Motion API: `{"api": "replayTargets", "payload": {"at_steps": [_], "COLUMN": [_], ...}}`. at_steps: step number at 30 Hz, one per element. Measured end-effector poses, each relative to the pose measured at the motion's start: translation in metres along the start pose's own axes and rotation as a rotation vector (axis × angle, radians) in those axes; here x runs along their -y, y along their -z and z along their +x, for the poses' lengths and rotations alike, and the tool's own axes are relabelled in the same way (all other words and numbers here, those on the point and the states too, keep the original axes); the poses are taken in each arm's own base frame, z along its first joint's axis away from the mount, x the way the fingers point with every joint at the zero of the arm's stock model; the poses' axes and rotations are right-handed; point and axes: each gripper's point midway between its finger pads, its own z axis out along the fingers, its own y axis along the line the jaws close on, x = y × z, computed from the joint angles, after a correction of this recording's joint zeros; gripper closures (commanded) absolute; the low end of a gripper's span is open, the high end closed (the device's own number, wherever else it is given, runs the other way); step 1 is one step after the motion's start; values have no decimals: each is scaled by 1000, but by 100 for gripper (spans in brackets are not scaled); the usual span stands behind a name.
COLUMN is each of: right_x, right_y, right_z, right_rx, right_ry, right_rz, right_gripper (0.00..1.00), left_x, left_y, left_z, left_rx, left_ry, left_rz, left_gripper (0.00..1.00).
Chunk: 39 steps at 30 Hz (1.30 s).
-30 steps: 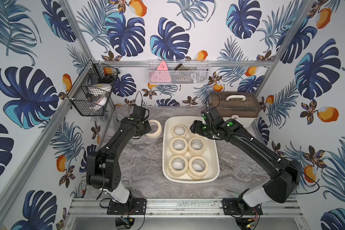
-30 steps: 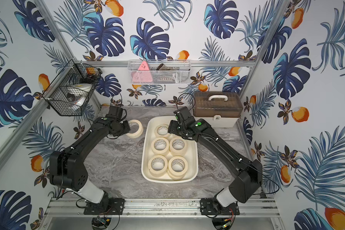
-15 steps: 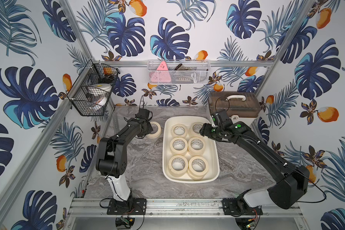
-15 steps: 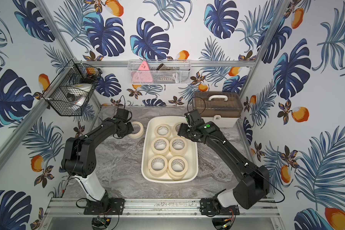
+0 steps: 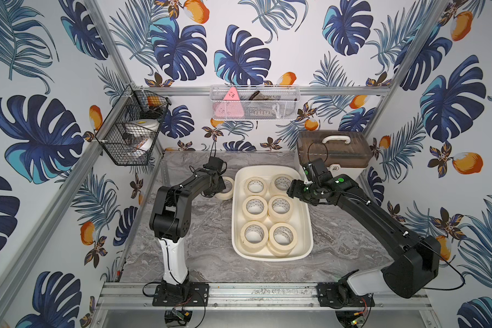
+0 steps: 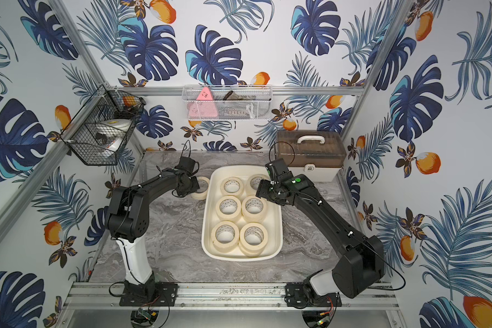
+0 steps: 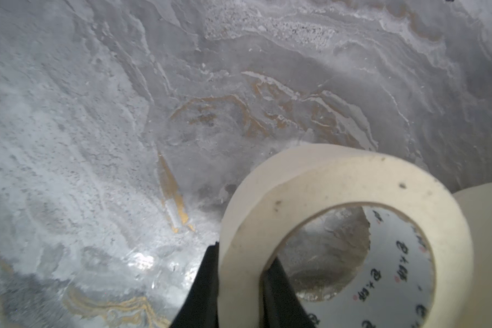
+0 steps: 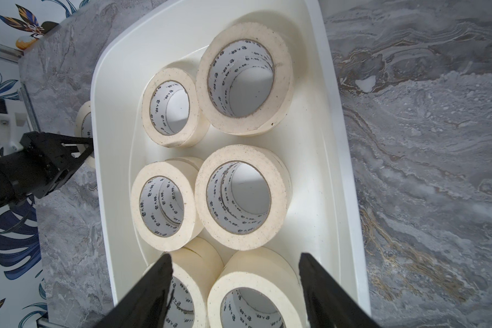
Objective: Take out the art tape in the storage box
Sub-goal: Place the art tape at the center of the board.
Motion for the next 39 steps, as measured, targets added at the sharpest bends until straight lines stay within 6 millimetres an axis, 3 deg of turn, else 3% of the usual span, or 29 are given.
{"api": "replayTargets", "payload": {"at_steps": [2, 7, 18, 22, 29, 34, 39], "right_x": [4, 11, 16, 16, 12, 9, 6], "right_y": [-1, -3, -2, -3, -11, -17, -30], "right_z": [-1, 1, -1, -1, -2, -8, -14], "right_rx": [-1, -13, -24, -33, -53, -46, -41], "right_ry": [-5, -18, -40, -47, -62, -87, -98], "right_rz": [6, 11, -3, -16, -27, -29, -30], "right_gripper": [27, 24, 19, 18, 16, 16, 17], "left_x": [1, 1, 3, 10, 19, 23, 19], "left_y": [-4, -12, -7, 9, 55, 97, 120], "left_z": [2, 5, 1, -7, -17, -16, -14], "left_rx": [-7, -19, -14, -1, 17, 38, 74], "left_ry": [-4, -7, -2, 3, -18, -28, -49], "left_rz": [-2, -10, 2, 42, 117, 201, 229], "left_gripper": [100, 89, 54, 45, 42, 28, 16]}}
